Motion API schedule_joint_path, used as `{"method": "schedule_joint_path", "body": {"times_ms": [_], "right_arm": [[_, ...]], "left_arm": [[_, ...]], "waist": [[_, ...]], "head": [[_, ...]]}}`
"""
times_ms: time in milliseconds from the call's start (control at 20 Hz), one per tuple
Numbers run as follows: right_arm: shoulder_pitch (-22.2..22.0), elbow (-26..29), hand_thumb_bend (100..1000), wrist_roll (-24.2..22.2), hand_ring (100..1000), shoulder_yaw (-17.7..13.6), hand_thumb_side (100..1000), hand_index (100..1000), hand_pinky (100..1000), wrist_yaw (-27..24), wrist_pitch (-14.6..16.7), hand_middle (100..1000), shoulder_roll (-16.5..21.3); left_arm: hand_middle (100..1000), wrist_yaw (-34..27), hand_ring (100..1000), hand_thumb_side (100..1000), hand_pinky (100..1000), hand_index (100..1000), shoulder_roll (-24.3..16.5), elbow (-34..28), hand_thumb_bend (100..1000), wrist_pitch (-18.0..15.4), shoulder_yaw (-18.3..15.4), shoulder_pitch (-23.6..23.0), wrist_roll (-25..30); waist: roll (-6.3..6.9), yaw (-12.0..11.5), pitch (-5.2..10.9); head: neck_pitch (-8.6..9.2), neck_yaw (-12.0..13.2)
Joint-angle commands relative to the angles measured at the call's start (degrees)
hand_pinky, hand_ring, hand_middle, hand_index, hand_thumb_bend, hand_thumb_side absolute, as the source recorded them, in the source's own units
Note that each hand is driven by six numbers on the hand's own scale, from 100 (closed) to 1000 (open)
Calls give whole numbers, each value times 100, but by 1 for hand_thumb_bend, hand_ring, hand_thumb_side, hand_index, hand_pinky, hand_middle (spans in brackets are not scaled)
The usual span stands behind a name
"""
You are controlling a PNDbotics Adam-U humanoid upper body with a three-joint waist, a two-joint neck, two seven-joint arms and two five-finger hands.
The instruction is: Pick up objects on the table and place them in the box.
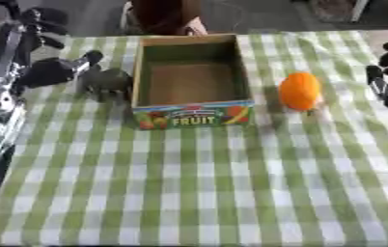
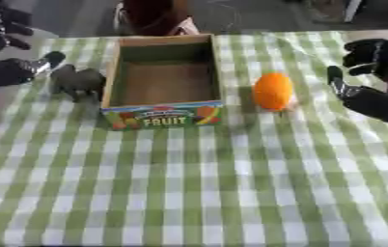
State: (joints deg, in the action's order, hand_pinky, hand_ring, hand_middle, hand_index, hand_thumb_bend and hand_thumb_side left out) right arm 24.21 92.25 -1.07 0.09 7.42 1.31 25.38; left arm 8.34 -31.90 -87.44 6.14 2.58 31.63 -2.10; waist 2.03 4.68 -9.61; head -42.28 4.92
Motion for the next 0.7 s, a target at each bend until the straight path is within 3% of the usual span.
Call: {"method": "schedule_joint_path", "body": {"times_ms": [50,150,400,700], "right_arm": [[74,59,245,-35,669,5,100,722,659,-22,6,580,91],[78,54,245,-53,669,21,100,723,659,-24,8,580,88],[94,41,243,-113,669,67,100,723,659,-22,15,580,70],[101,31,239,-152,669,98,100,723,659,-26,20,580,45]], "left_arm": [[683,302,717,151,666,750,-544,387,667,219,258,396,290],[692,481,723,137,688,759,-678,678,734,340,436,647,469],[739,967,767,140,756,793,-790,1468,761,370,1095,1169,955],[745,1566,777,160,795,799,-604,2442,771,113,1413,1666,1554]], "waist": [[-9,23,109],[-6,52,119],[8,141,140],[13,202,162]], "head": [[10,40],[7,58],[9,105],[13,106]]}}
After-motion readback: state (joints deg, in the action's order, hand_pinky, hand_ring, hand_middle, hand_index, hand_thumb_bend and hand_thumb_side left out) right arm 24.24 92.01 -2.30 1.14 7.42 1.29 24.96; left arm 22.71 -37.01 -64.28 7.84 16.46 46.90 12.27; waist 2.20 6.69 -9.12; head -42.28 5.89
